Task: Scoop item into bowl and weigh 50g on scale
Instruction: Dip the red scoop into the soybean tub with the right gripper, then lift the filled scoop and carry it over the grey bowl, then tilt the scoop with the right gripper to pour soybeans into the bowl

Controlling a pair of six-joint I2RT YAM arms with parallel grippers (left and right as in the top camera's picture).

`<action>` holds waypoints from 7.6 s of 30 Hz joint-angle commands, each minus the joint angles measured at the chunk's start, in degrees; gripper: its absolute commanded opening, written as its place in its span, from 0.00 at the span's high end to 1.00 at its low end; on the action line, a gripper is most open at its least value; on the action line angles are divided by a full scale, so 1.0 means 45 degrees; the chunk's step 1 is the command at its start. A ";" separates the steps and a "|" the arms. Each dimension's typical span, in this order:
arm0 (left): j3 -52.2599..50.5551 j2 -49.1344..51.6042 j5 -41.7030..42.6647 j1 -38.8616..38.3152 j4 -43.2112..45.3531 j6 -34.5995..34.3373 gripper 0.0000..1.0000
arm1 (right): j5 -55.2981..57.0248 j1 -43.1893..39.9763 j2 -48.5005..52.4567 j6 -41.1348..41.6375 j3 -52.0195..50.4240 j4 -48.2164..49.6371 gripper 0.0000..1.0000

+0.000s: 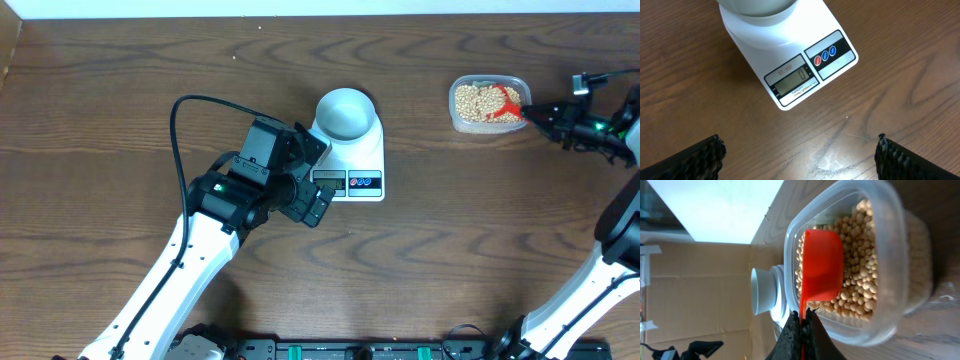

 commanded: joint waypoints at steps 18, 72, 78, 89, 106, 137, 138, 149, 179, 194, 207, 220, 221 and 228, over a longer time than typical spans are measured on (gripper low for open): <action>0.0024 0.0029 0.0112 0.0063 -0.0005 0.0214 0.02 | -0.3721 -0.1073 0.0102 0.0811 0.0000 -0.0112 0.99; 0.0024 0.0029 0.0112 0.0063 -0.0005 0.0214 0.02 | -0.4401 0.5935 0.0102 0.5576 0.0010 0.4551 0.99; 0.0024 0.0029 0.0112 0.0063 -0.0005 0.0214 0.02 | -0.2943 0.6722 0.0102 0.5829 0.0005 0.4959 0.99; 0.0024 0.0029 0.0112 0.0063 -0.0005 0.0219 0.02 | -0.1156 0.7606 0.0102 0.5246 0.0010 0.5231 0.99; 0.0024 0.0029 0.0112 0.0063 -0.0005 0.0214 0.02 | 0.1831 0.8301 -0.1617 0.3225 0.0010 0.3589 0.98; 0.0024 0.0029 0.0112 0.0063 -0.0005 0.0214 0.02 | 0.5552 0.9379 -0.2642 0.1297 0.0039 0.2317 0.98; 0.0024 0.0029 0.0112 0.0063 -0.0005 0.0214 0.02 | 0.5552 0.9379 -0.2642 0.1297 0.0044 0.2351 0.98; 0.0024 0.0029 0.0112 0.0063 -0.0005 0.0214 0.02 | 0.5537 0.9384 -0.2696 0.0738 0.0223 0.2662 0.99; 0.0024 0.0029 0.0112 0.0063 -0.0005 0.0214 0.02 | 0.5707 0.9374 -0.3643 0.0209 0.0219 0.2123 0.99; 0.0024 0.0029 0.0063 0.0063 -0.0005 0.0219 0.02 | 0.6815 0.9369 -0.3643 0.0495 0.0219 0.2166 0.99; 0.0024 0.0029 0.0063 0.0063 -0.0005 0.0219 0.02 | 0.7427 0.9369 -0.3638 0.0194 0.0219 0.2467 0.99; 0.0024 0.0029 0.0063 0.0063 -0.0005 0.0219 0.02 | 0.7329 0.9568 -0.3638 -0.0797 0.0214 0.1661 0.99; 0.0024 0.0029 0.0063 0.0063 -0.0005 0.0219 0.02 | 0.7329 0.9641 -0.3638 -0.0894 0.0214 0.1690 0.99; 0.0024 0.0029 0.0063 0.0063 -0.0005 0.0219 0.02 | 0.7334 0.9797 -0.3638 -0.0952 0.0214 0.1690 0.99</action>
